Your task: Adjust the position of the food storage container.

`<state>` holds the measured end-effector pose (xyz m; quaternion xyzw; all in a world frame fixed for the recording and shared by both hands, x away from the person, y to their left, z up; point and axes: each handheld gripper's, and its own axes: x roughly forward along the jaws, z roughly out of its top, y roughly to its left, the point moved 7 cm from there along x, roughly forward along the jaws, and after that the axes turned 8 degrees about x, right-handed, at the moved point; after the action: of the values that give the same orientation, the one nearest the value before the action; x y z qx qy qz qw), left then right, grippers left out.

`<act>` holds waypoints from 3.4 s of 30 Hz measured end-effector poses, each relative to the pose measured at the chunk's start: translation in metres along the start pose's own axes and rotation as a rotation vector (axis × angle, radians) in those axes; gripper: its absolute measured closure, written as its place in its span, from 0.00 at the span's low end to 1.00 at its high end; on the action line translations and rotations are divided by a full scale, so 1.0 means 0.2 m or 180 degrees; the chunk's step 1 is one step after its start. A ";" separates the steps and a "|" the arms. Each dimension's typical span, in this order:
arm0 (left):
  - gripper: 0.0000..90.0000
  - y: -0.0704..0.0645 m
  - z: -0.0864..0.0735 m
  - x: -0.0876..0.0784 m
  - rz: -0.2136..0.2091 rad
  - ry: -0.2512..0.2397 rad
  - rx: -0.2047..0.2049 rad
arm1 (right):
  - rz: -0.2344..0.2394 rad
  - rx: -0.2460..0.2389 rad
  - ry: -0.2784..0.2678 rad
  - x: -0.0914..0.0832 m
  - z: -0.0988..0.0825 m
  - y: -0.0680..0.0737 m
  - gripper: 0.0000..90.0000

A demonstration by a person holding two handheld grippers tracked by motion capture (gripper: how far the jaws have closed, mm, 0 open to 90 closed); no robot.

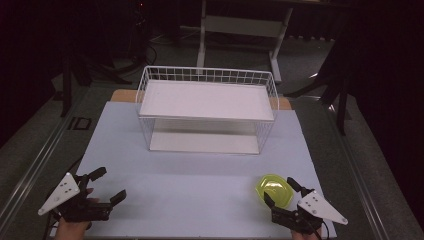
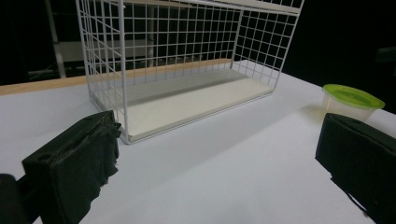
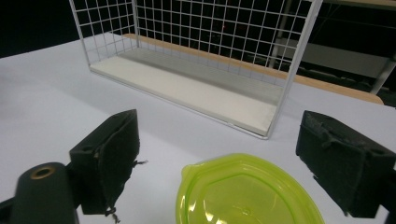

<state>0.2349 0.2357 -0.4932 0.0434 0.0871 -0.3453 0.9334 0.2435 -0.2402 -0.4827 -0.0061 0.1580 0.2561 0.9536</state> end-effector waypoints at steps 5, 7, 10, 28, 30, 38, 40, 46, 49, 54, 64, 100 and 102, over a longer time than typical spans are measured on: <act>0.00 -0.01 0.01 0.01 -0.0019 -0.0017 0.0016 | -0.0044 -0.0084 0.0031 -0.01 -0.01 0.00 0.15; 0.00 -0.02 0.01 0.01 -0.0040 -0.0024 0.0016 | -0.0032 -0.0104 0.0021 -0.01 -0.01 0.01 0.15; 0.00 -0.03 0.01 0.02 -0.0060 -0.0007 0.0046 | 0.0137 -0.0057 -0.0007 -0.02 0.01 0.05 0.15; 0.00 -0.04 0.01 0.03 -0.0136 -0.0015 0.0036 | 0.0603 -0.0250 -0.0350 -0.07 0.29 0.24 0.14; 0.00 -0.04 0.00 0.03 -0.0139 -0.0001 0.0042 | 0.0579 -0.0335 -0.0392 -0.07 0.32 0.24 0.14; 0.00 -0.05 0.00 0.03 -0.0161 -0.0003 0.0052 | 0.0404 -0.0264 -0.0241 0.02 0.35 0.14 0.16; 0.00 -0.05 0.00 0.03 -0.0158 -0.0006 0.0045 | 0.0344 -0.0169 -0.0190 0.04 0.33 0.09 0.18; 0.00 -0.04 0.00 0.02 -0.0150 -0.0005 0.0035 | 0.0195 -0.0010 -0.0087 0.08 0.26 -0.05 0.24; 0.00 -0.05 0.00 0.02 -0.0150 0.0004 0.0029 | 0.0118 -0.0013 -0.0022 0.09 0.23 -0.10 0.26; 0.00 -0.05 -0.01 0.03 -0.0166 0.0019 0.0032 | -0.0030 0.0068 0.0174 0.10 0.11 -0.25 0.41; 0.00 -0.05 -0.01 0.04 -0.0184 0.0041 0.0035 | -0.0361 0.0017 0.0489 0.06 -0.06 -0.43 0.74; 0.00 -0.07 -0.02 0.04 -0.0190 0.0128 0.0155 | 0.0398 0.0297 0.1516 0.27 -0.40 -0.23 1.00; 0.00 -0.07 -0.02 0.04 -0.0184 0.0132 0.0157 | 0.0463 0.0293 0.1567 0.29 -0.39 -0.20 1.00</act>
<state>0.2315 0.2208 -0.4980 0.0710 0.0992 -0.3732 0.9197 0.2875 -0.2532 -0.5774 -0.0135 0.3968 0.3074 0.8648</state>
